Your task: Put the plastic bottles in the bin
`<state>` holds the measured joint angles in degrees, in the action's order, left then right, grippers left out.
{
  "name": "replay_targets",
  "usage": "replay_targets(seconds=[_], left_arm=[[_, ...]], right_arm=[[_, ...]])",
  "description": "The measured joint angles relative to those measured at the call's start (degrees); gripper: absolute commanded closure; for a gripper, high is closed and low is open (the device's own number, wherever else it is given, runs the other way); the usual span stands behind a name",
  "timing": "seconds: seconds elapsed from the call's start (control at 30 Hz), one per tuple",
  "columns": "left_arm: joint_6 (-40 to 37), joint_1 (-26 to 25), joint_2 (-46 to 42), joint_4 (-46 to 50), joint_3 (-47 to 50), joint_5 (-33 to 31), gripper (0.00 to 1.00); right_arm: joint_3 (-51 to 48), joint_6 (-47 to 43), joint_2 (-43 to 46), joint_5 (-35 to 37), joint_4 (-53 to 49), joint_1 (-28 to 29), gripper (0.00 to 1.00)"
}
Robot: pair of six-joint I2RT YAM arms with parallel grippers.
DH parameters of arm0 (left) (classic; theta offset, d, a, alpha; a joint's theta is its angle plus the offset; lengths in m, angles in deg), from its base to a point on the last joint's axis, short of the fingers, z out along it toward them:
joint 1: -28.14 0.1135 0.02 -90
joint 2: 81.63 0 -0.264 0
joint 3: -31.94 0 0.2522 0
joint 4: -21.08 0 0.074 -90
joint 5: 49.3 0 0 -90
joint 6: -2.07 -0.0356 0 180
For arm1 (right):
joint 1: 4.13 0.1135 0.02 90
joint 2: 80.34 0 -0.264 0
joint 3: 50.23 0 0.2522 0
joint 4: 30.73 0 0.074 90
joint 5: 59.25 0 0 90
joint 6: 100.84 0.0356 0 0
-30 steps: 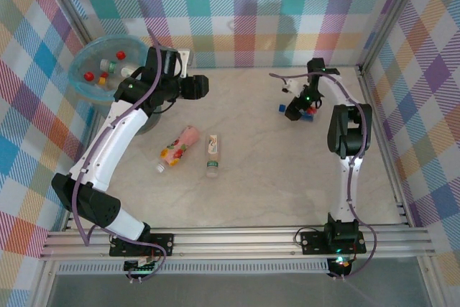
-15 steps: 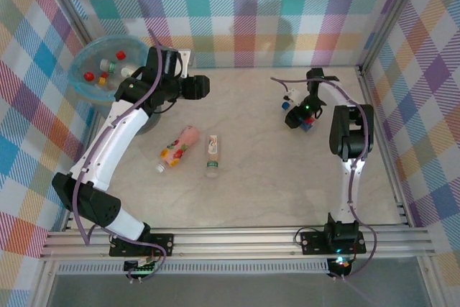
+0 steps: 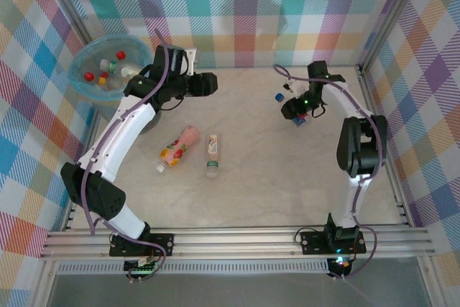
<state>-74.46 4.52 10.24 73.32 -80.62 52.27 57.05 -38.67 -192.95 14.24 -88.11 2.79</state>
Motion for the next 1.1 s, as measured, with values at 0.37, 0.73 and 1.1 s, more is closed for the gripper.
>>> replay_targets(seconds=[0.37, 0.73, 1.1], left_arm=[[8.52, 0.0, 7.8, -5.29, -1.97, 11.58, 0.36], [11.74, 0.02, 8.44, -5.9, -1.97, 17.81, 0.53], [12.74, 0.02, 8.13, -6.08, -1.9, 18.12, 0.57]], right_arm=[[-8.39, 12.5, 12.76, -18.16, 17.73, 12.76, 0.44], [-9.68, 15.89, 14.47, -24.48, 27.56, 20.65, 0.44], [-10.75, 18.49, 14.64, -22.12, 31.61, 21.2, 0.44]])
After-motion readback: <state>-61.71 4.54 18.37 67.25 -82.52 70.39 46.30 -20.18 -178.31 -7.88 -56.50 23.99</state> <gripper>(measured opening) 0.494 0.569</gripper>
